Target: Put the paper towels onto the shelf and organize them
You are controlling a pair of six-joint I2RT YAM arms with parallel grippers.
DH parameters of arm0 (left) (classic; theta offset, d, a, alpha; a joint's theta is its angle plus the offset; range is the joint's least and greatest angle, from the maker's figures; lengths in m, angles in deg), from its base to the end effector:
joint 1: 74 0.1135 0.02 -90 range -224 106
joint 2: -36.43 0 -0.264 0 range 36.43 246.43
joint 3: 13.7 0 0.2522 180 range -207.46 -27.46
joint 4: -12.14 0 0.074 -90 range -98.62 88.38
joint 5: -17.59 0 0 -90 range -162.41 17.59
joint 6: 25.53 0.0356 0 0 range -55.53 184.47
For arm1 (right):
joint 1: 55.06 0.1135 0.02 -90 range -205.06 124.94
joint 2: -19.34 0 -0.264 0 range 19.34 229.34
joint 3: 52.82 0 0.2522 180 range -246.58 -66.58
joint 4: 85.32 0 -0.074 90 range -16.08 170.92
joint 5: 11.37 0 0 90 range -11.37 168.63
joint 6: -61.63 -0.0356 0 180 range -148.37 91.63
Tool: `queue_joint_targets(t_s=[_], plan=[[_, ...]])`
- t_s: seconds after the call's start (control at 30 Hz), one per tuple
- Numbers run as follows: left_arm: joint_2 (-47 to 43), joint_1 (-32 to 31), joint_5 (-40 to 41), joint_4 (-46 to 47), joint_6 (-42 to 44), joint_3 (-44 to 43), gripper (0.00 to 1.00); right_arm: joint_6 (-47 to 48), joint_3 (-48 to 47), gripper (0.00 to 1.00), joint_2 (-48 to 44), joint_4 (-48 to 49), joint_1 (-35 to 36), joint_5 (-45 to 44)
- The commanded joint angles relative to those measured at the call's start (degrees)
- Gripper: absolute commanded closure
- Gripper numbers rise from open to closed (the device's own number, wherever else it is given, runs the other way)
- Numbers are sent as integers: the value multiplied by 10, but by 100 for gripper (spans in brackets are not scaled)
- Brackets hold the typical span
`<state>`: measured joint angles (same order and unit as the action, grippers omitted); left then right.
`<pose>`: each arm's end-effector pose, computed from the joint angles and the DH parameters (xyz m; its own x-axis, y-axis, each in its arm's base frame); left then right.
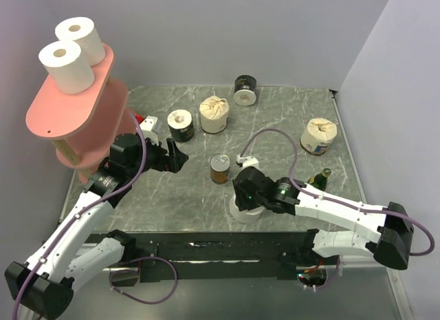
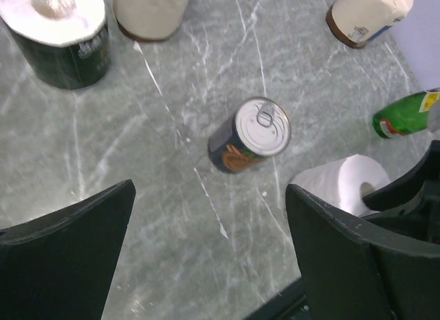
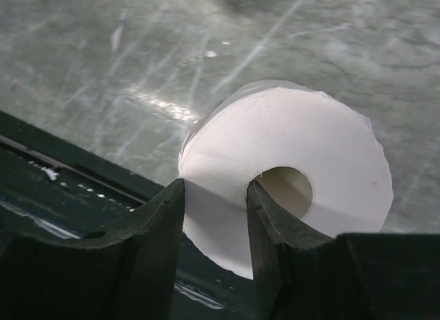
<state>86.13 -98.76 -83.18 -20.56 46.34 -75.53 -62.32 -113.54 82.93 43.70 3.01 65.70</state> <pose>0.1769 -0.0889 0.3296 -0.4807 -0.1149 -0.8693 0.4427 0.8239 -0.3537 0.1224 0.1813 0.2495 -0.7772 -0.2180 -0.5902 -0.3898 0.9032 0.1796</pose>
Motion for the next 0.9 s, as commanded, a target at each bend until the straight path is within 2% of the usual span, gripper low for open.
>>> queue_joint_targets(t_s=[0.0, 0.03, 0.2, 0.33, 0.4, 0.6, 0.87], plan=[[5, -4, -40, -28, -76, -28, 4, -37, -58, 53, 28, 47, 32, -47], [5, -5, -46, -30, -96, -27, 5, -38, -62, 48, 39, 45, 35, -47], [4, -33, -25, -41, -139, -22, 6, -23, -108, 37, 36, 13, 43, -58], [35, -100, 32, -55, -168, -29, 7, 0, -122, 30, -18, 3, 43, -64], [62, -127, 65, -58, -176, -41, 7, 4, -126, 30, -41, -2, 44, -79], [152, -265, 145, -47, -191, -76, 8, 4, -124, 30, -141, -32, 45, -132], [331, -353, 191, -52, -175, -184, 8, 4, -59, 30, -299, -1, 45, -203]])
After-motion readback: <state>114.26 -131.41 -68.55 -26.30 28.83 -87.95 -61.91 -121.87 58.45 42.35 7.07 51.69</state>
